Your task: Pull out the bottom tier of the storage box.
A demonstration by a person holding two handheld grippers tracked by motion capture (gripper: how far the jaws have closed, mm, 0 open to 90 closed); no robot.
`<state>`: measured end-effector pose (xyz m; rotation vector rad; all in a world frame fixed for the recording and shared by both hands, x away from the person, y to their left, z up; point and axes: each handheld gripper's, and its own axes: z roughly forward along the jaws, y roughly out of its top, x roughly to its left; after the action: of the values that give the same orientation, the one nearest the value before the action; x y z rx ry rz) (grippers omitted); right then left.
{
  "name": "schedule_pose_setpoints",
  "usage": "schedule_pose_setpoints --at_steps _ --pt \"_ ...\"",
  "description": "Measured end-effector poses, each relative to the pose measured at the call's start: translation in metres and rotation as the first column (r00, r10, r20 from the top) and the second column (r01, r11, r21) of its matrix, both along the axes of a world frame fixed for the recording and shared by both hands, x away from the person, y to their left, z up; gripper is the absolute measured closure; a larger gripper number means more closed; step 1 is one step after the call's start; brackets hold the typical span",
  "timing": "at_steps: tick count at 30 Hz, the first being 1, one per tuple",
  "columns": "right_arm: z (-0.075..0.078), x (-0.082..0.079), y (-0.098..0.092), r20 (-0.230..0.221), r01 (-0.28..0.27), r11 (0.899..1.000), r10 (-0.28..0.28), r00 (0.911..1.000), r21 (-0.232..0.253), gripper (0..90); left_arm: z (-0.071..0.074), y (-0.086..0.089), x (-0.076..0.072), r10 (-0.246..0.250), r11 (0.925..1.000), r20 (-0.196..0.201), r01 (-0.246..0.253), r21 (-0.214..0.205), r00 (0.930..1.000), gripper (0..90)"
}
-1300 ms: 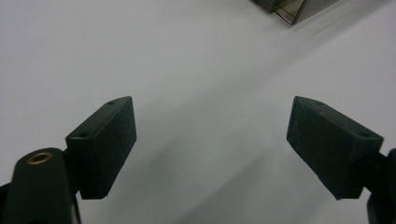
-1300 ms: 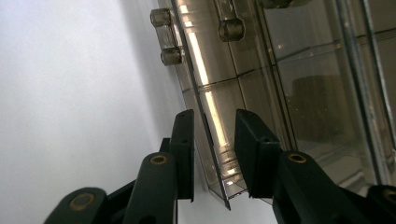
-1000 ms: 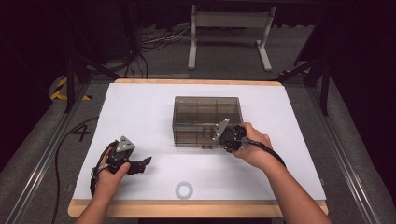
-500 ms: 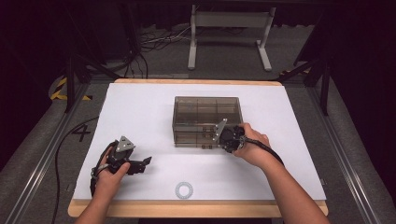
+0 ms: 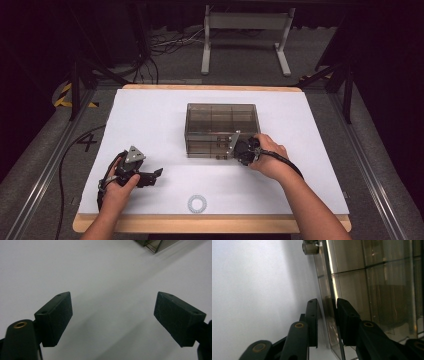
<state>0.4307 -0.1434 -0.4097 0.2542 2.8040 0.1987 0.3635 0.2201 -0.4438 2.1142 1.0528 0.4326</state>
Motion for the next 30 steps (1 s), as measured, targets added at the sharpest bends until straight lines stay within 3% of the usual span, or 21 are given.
schedule_pose_setpoints --at_steps 8,30 --pt "0.000 0.000 0.000 0.010 -0.003 1.000 0.003 0.9999 -0.010 77.6 0.000 0.000 0.000 0.002 1.0000 -0.001 -0.002 -0.002 1.0000 16.1" --pt "0.002 -0.015 0.003 -0.053 -0.044 0.998 0.042 0.9977 -0.037 81.7 0.000 0.000 0.000 0.000 1.0000 -0.003 0.000 0.000 1.0000 16.1"
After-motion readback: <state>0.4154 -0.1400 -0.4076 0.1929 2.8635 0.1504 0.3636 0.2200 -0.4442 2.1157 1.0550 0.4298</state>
